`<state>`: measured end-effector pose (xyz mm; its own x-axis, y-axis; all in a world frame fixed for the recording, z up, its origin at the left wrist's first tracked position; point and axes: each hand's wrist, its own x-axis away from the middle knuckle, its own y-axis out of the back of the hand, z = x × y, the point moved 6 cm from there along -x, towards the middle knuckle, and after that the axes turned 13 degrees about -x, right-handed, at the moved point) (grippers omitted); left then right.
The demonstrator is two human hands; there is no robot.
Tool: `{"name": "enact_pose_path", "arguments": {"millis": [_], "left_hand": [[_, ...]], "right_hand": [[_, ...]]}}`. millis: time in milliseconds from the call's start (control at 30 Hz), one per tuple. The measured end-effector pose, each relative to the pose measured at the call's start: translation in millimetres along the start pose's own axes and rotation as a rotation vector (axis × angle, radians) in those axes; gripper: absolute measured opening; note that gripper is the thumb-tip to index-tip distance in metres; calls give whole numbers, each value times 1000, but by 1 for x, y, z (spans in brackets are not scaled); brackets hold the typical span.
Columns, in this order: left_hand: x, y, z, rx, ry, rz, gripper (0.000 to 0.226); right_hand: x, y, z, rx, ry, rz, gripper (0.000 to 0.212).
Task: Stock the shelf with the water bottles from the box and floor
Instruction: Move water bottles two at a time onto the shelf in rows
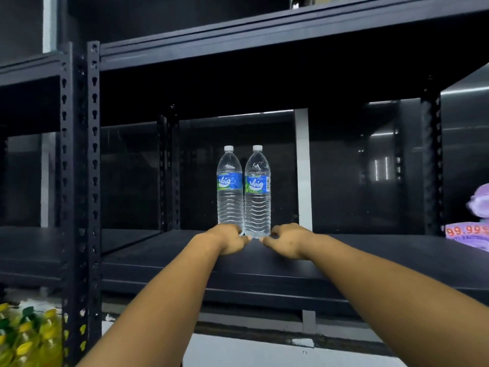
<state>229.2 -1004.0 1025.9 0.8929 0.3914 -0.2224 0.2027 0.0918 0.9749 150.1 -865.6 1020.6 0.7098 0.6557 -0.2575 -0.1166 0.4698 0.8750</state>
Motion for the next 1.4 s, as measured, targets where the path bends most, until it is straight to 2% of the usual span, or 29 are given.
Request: {"name": "enact_pose_path", "arguments": {"millis": [400,767,1067,1400], "left_hand": [[76,23,-51,34,42,-14,63],[167,27,-121,48,8,-13,55],[216,-7,-169,76,-36,39,60],[250,-94,-208,132,-136,113,64]], "right_hand": [[101,52,-13,-23,47,-8,66],[210,76,-46,-52,38,19,72],[273,64,-95,-59,-46,28,71],[331,-3,-161,-30,-226,47,72]]}}
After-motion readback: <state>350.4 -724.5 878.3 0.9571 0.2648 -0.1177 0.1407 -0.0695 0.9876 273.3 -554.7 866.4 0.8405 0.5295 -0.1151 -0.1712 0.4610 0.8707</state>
